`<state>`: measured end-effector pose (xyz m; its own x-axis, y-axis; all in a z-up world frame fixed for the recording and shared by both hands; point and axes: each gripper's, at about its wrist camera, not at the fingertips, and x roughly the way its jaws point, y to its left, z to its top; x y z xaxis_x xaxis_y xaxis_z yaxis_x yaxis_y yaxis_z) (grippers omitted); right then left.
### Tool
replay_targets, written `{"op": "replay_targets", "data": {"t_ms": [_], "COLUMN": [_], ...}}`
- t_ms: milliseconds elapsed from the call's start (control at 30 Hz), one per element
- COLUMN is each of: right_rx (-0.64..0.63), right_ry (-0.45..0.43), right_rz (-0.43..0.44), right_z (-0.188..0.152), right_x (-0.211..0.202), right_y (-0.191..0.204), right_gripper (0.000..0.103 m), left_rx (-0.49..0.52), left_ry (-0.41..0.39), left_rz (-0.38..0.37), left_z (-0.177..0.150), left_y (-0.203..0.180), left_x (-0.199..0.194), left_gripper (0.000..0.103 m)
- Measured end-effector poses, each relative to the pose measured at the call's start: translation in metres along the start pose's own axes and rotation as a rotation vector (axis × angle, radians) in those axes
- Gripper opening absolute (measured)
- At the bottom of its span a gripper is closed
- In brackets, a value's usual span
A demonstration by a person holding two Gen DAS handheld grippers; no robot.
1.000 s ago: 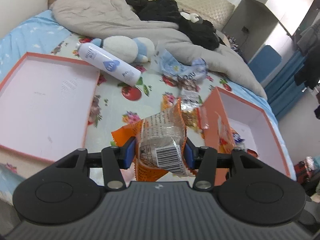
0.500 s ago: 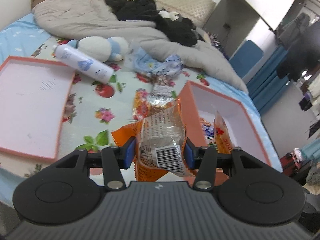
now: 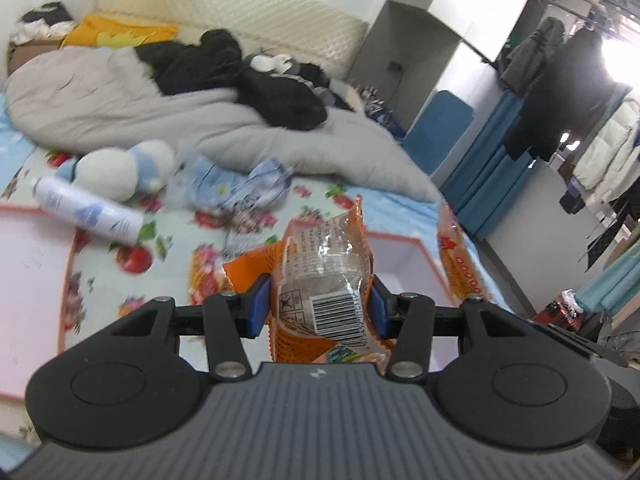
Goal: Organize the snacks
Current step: 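Lift both held bags and carry them over the orange box, then open both tools to drop the bags into the box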
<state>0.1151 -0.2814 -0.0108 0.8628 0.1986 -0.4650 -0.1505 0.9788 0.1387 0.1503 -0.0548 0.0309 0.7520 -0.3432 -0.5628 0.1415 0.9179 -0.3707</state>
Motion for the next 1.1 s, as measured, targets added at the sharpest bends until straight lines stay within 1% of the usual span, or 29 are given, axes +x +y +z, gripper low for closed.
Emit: {"op": "replay_targets", "data": {"t_ms": [100,200,300,433,533,767,933,1100], "right_rx": [0.009,0.013,0.024,0.044,0.049,0.118,0.163,0.178], "right_ry": [-0.025,-0.037,-0.038,-0.013,0.011,0.097,0.153,0.214], "right_rz": [-0.011,-0.029,-0.041,-0.067,-0.090,-0.143,-0.172,-0.195], "right_z": [0.012,0.020,0.022,0.015,0.007,-0.020,-0.036,-0.057], "right_x": [0.003,0.007,0.013,0.027,0.042,0.082,0.109,0.132], "right_y": [-0.014,-0.029,-0.047,-0.073,-0.090,-0.132,-0.156,-0.171], "right_gripper": [0.021,0.021,0.021,0.021,0.021,0.021,0.021,0.023], "left_rx": [0.018,0.023,0.043,0.077,0.098,0.140,0.186,0.211], "left_ry": [-0.019,-0.015,0.013,0.068,0.119,0.241,0.309,0.386], "left_rz": [-0.014,-0.032,-0.042,-0.046,-0.049,-0.041,-0.047,-0.049], "left_z": [0.014,0.023,0.026,0.022,0.016,-0.005,-0.019,-0.042], "left_y": [-0.018,-0.032,-0.049,-0.070,-0.080,-0.094,-0.105,-0.108], "left_x": [0.005,0.017,0.039,0.080,0.116,0.194,0.239,0.278], "left_gripper": [0.055,0.055,0.055,0.055,0.055,0.055,0.055,0.056]}}
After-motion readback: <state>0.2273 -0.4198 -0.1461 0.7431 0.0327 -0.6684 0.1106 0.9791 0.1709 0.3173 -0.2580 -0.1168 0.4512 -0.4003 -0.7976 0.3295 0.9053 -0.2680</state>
